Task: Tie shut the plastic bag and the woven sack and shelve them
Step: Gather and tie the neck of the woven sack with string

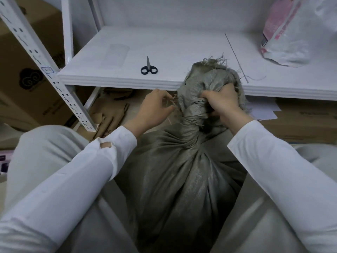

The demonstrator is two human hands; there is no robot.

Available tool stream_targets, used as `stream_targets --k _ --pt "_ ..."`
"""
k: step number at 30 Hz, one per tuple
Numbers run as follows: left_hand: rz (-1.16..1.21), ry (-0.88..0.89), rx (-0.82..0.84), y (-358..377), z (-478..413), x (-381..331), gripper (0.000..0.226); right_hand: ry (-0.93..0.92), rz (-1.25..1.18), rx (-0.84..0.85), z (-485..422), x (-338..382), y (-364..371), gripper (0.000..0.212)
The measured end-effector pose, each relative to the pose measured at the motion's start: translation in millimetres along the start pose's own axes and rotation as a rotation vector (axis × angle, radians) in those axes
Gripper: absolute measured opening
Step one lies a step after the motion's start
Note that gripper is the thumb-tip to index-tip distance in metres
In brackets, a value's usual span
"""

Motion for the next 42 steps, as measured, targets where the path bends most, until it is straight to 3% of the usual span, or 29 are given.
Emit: stream_targets --k 3,6,12,18,21,28,42 --pt "-0.032 -0.023 0.028 -1.8 -3.1 9.2 0.029 -0.044 0.154 -0.021 -2.7 17.4 3.6 0.082" --pt "-0.076 -0.078 0.027 -12.5 -10.8 26.9 0.031 -0.091 0.24 -0.011 -10.1 28.2 13.3 0.092" --pt "-0.121 -0.254 -0.066 -36.5 -27.9 77.6 0.028 -0.103 0.234 0.082 -26.8 48.7 47.6 0.082" --pt "-0.239 -0.224 -0.093 -37.1 -47.3 79.2 0.027 -0.192 0.274 0.163 -29.2 72.0 83.6 0.068" --pt "-0.277 -0.264 -0.186 -52.5 -55.5 94.7 0.023 -0.197 0.284 0.191 -30.3 75.1 95.6 0.078" --pt "-0.405 -0.348 -0.28 -61.9 -62.3 133.9 0.026 -0.119 0.221 0.233 -45.8 68.8 111.1 0.078" --pt "-0.518 -0.363 -0.236 -51.3 -88.3 155.6 0.032 -0.139 0.194 0.206 -48.0 67.1 117.0 0.071"
Point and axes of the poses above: each hand's wrist, its own z-axis away from the middle knuckle, its own y-axis out of the palm, x = y × z, the point moved 6 cm from there along -z, towards the middle knuckle, and after that the axes turned 3 degrees about x, right-handed, at the moved point
